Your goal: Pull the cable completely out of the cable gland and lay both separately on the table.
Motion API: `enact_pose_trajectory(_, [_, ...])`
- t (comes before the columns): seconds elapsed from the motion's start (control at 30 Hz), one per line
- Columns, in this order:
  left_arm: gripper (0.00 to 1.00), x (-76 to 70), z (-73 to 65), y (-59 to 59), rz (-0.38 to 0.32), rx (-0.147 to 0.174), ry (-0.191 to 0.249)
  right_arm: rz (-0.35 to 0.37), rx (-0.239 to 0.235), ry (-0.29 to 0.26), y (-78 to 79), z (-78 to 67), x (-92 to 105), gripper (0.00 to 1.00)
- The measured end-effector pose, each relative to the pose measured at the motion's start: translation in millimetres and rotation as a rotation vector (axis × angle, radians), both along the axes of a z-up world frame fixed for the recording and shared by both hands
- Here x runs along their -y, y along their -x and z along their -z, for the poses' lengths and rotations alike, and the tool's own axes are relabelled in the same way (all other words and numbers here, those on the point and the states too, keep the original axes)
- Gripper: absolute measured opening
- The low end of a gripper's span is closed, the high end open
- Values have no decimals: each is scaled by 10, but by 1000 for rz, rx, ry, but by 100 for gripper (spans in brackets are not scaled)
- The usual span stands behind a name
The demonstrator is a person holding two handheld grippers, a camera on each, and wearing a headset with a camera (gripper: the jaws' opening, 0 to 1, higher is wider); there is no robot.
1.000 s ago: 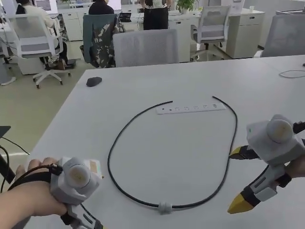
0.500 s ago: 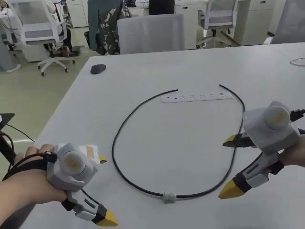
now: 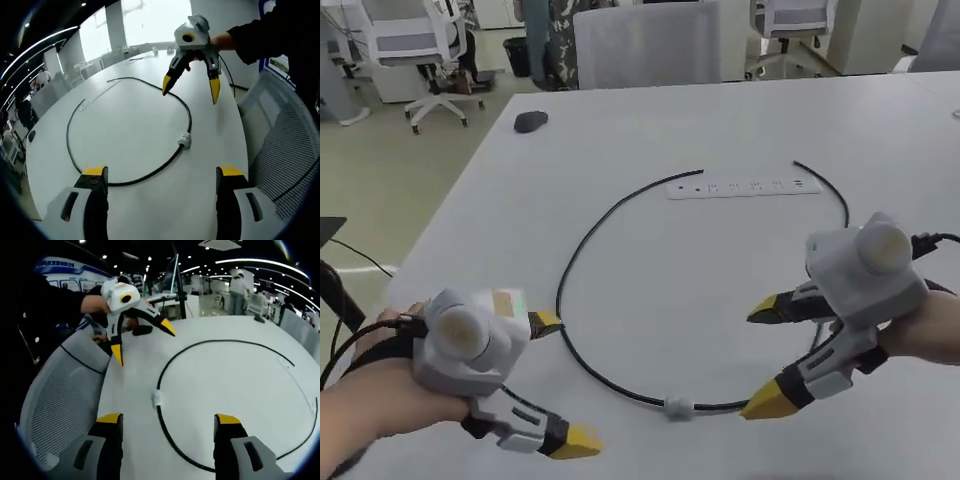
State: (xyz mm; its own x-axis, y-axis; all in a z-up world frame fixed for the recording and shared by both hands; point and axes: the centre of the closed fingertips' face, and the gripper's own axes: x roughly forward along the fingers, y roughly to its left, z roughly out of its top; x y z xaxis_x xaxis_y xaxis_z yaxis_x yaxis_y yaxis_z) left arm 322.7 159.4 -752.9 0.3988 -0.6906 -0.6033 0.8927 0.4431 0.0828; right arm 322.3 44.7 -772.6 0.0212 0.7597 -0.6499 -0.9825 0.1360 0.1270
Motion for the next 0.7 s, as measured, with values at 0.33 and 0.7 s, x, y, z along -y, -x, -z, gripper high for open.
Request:
enact_pose_trajectory(0.33, [80, 141, 122, 101, -11, -78, 10, -9, 40, -58, 100, 316, -403, 27])
enact_pose_trajectory(0.7, [69, 319, 129, 122, -69, -137, 106, 18, -30, -78, 97, 427, -507, 16])
